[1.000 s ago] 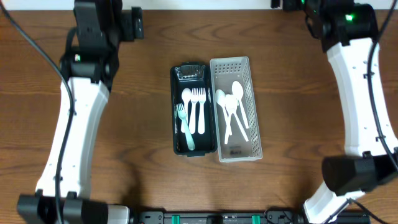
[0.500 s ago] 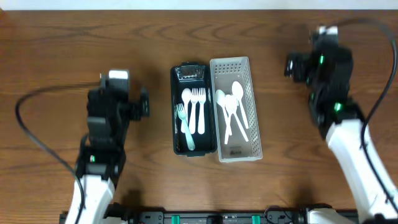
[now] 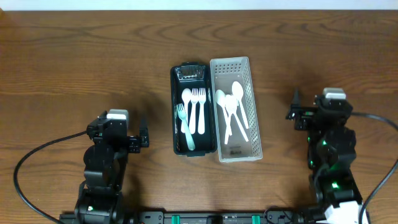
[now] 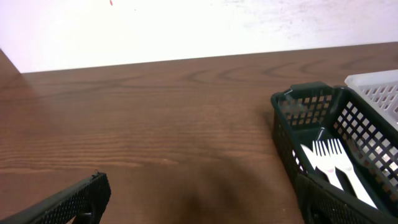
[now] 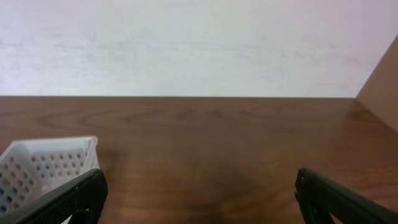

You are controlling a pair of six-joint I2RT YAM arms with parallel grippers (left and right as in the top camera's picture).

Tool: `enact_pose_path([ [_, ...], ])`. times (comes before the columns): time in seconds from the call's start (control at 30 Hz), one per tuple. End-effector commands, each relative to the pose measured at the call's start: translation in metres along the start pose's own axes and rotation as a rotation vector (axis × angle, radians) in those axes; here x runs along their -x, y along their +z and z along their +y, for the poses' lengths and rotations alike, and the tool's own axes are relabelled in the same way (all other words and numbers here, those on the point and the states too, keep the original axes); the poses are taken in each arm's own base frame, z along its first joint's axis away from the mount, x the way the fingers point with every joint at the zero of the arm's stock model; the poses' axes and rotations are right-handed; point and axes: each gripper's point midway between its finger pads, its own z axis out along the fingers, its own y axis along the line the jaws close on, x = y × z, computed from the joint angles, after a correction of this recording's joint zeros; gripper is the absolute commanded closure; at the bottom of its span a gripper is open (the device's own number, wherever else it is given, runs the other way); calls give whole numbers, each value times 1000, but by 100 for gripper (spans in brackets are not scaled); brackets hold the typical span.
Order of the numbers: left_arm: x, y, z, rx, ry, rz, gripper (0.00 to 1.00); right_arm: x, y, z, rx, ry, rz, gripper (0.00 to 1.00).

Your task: Pack container

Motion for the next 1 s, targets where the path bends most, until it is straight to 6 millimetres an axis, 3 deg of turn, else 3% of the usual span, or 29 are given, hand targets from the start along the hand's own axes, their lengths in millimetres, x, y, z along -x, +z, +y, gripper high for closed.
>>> enact_pose_path([
  [0.0,-4,0,-1,-2,8,15,2,-12,-8,-1,-1,-15,26,1],
  [0.3,-32,3,-2,-7,19,133,2,-73,-15,-3,-3,-72,272,1],
  [0.57,-58,-2,-3,-12,29,242,2,-134,-42,-10,-5,-134,544,1],
  [0.77,-68,-4,-3,-13,32,282,2,-152,-71,-17,-6,-156,639,1],
  [0.97,-68,-4,-3,-14,33,284,2,-151,-90,-22,-8,-152,625,1],
])
